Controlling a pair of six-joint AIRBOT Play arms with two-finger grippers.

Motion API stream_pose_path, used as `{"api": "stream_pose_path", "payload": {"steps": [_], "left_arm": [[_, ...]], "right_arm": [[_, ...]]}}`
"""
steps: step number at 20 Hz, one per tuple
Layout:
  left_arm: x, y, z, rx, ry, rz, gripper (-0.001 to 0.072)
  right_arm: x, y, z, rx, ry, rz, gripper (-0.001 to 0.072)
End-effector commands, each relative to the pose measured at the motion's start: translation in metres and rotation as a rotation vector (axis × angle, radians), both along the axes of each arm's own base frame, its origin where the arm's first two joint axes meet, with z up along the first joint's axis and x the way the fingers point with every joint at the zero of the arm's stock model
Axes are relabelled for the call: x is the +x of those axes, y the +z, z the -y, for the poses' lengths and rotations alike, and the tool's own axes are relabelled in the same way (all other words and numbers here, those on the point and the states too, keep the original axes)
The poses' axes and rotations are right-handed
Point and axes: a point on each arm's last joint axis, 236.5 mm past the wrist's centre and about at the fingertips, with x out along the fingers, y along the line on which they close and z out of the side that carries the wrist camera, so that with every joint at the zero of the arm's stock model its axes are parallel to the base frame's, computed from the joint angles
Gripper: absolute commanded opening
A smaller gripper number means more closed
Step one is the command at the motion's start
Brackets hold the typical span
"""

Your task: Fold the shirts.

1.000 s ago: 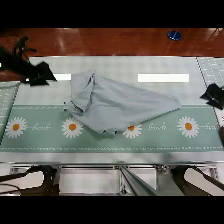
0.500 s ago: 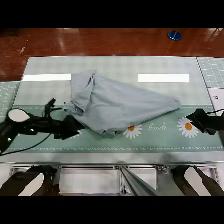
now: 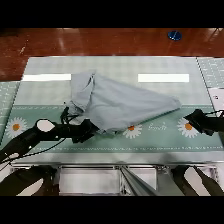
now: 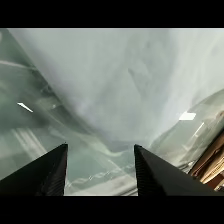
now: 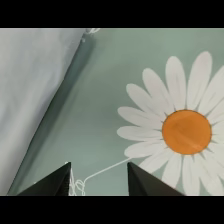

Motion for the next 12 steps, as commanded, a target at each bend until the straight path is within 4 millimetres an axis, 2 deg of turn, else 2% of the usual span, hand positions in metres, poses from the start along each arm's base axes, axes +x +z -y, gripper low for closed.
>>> {"api": "stream_pose_path", "payload": {"steps": [1,2,4,5,9,12], "left_arm": [[0.017,-0.013,0.006,0.027,0.099,0.028,0.0507],[0.020,-0.014,0.006,0.028,0.116,0.031,0.0473],[0.027,-0.014,0.002,0.042,0.136,0.054,0.0090],[0.032,-0.015,-0.001,0.052,0.154,0.070,0.0019],[0.045,-0.008,-0.001,0.063,0.140,0.135,0.0018],[0.053,0.007,0.009,0.042,0.099,0.183,0.0018]], "right_arm": [[-0.001,0.000,-0.001,0.004,0.006,-0.002,0.0407],[-0.001,0.000,-0.001,0.004,0.006,-0.002,0.0407],[-0.001,0.000,-0.001,0.003,0.005,-0.001,0.0407],[0.000,0.000,-0.001,0.002,0.005,0.000,0.0407],[-0.001,-0.010,-0.003,0.032,0.000,-0.029,0.0407],[0.016,-0.020,-0.013,0.129,-0.004,-0.002,0.0407]]}}
